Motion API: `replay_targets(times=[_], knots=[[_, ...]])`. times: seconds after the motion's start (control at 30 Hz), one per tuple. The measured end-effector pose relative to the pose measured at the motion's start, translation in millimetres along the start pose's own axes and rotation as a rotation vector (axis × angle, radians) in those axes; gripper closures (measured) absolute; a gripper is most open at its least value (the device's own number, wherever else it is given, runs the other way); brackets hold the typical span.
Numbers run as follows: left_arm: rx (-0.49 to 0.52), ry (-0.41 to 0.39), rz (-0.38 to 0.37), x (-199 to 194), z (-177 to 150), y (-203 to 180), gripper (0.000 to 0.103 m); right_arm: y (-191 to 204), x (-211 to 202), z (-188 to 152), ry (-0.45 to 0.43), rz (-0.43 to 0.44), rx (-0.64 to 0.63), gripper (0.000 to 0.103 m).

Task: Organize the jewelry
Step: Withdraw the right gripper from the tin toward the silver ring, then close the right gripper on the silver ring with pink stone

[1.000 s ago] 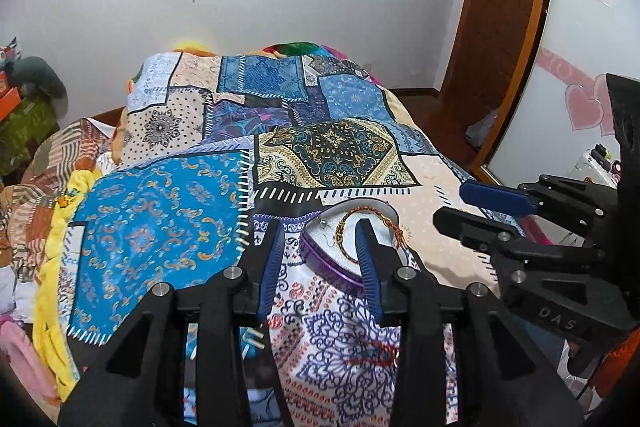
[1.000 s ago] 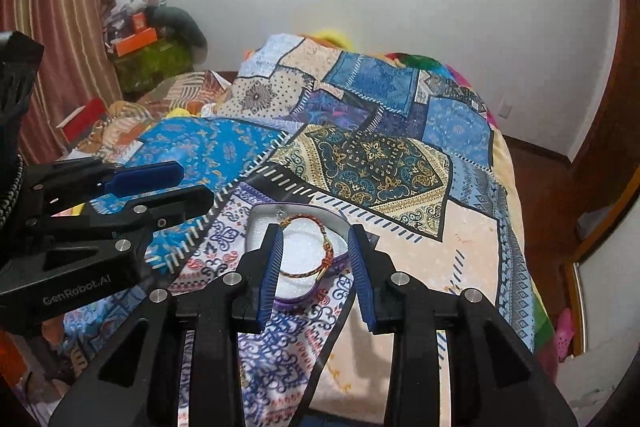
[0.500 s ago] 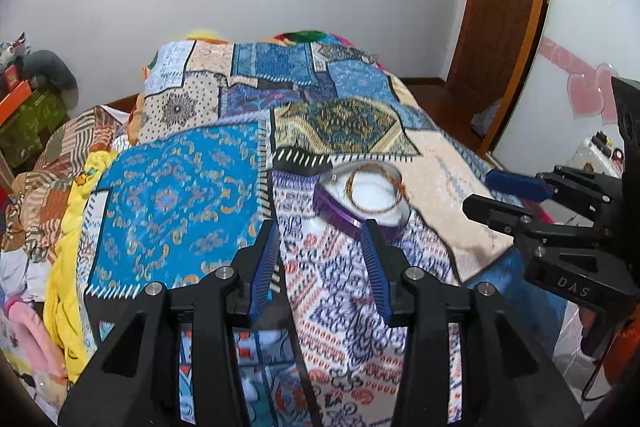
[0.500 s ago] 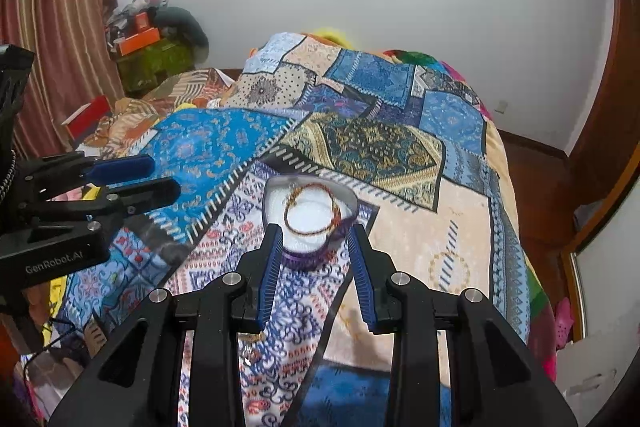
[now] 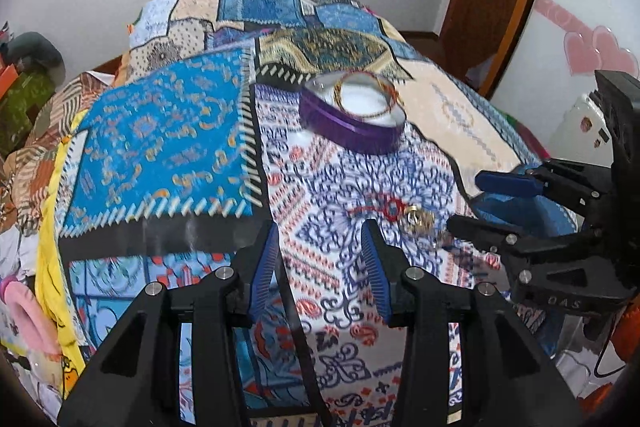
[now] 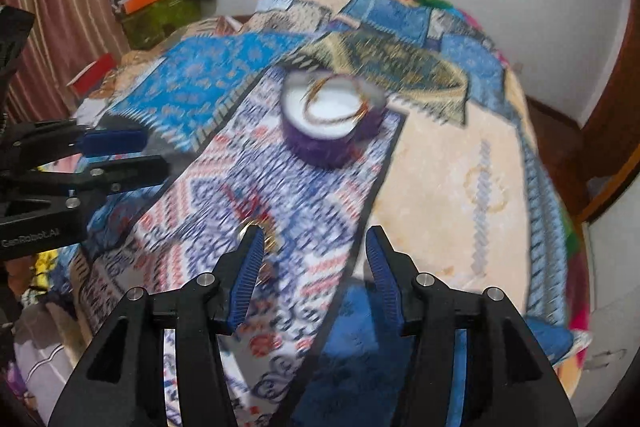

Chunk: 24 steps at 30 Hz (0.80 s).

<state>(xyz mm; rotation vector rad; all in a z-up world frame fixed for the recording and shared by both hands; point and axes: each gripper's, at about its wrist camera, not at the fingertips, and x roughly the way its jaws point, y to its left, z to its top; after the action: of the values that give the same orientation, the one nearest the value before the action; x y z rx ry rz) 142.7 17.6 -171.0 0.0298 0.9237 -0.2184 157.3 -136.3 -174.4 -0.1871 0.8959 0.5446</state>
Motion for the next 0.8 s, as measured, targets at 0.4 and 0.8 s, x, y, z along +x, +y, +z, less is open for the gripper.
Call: replay_targets(times=[0.4,0.8], knots=[[-0.010,0.047,-0.037,7.8,-16.1,-4.6,0.061,19.8,13.3,-9.1,0.039,0.092,-0.022,0.069],[0.011,0.080,-0.083,21.8,-11.1,-24.9,0.061,1.7,0.1,-10.6,-0.004,0.092,0.029,0.077]])
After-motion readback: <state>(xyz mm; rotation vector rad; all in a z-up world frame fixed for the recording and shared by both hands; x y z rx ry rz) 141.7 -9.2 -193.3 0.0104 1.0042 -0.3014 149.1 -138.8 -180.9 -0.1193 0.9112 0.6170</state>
